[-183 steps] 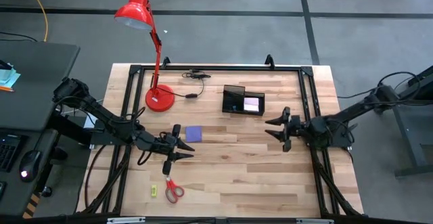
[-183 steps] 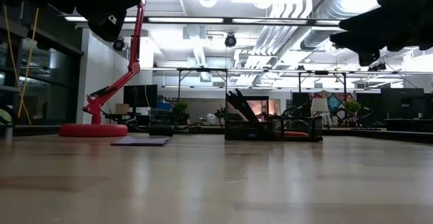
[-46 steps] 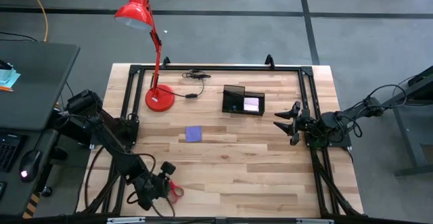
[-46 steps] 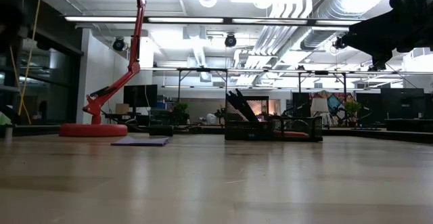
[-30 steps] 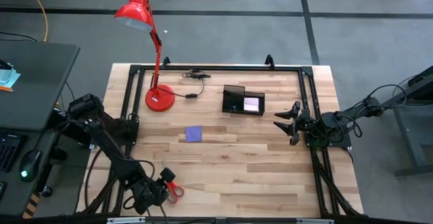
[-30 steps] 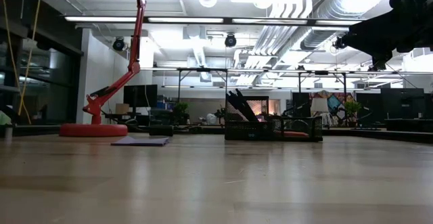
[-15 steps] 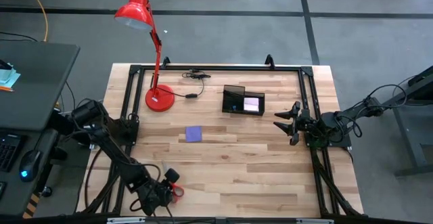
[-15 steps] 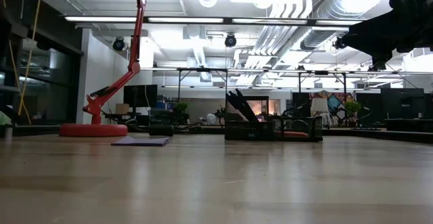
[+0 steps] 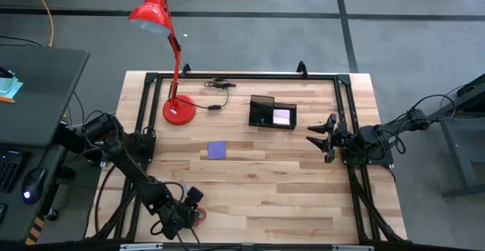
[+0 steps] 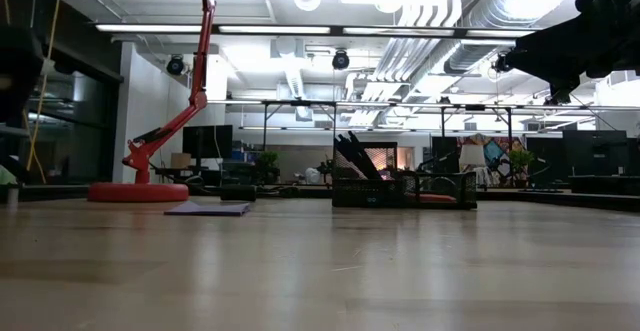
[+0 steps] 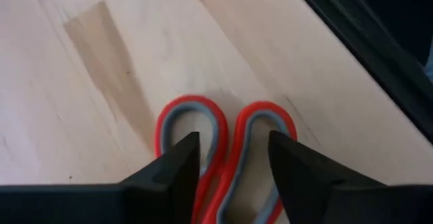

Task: Pick and place office supplies into organizer
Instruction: Put the red scissor into the black desk organizer

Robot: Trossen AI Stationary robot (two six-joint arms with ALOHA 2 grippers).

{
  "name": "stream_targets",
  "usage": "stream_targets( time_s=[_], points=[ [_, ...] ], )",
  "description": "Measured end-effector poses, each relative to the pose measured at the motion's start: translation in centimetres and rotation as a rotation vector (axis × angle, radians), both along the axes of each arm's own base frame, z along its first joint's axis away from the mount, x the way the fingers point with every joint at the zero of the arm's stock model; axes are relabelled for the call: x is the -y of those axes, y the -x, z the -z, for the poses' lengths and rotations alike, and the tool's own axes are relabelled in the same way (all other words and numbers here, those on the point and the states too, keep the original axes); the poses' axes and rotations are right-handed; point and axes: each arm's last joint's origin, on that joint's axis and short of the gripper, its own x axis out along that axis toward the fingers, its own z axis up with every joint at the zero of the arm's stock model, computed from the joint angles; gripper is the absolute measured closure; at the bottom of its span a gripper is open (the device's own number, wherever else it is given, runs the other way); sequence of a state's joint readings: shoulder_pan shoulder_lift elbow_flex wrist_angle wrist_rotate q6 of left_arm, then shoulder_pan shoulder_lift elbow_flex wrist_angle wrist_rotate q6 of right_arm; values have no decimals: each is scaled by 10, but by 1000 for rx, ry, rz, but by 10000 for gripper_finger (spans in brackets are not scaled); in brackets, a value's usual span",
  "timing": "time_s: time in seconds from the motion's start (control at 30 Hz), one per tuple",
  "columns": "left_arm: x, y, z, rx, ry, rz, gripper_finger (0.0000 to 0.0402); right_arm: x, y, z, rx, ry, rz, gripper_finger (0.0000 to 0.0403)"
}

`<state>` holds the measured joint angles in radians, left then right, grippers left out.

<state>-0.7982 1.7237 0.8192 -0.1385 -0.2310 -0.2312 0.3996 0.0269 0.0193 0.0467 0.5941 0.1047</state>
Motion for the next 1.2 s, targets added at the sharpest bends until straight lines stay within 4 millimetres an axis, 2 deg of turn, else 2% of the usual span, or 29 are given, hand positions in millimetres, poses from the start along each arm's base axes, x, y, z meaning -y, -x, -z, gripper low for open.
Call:
stream_targets(
  time_s=[0.2,0.43,0.87,1.07,1.2],
  points=[
    [1,-1,0,9,2,13,204,0,0,0,0,0,-1,224],
    [-1,-1,3,-3,-12,-4,206,0,0,0,0,0,-1,224],
    [-10,-12,7,-20,2,-46,297,0,0,0,0,0,0,224],
    [-11,-13,6,13,-13,-93,353,0,0,0,0,0,0,224],
    [-11,-14,6,39,-24,-117,373,0,0,0,0,0,0,224]
  ],
)
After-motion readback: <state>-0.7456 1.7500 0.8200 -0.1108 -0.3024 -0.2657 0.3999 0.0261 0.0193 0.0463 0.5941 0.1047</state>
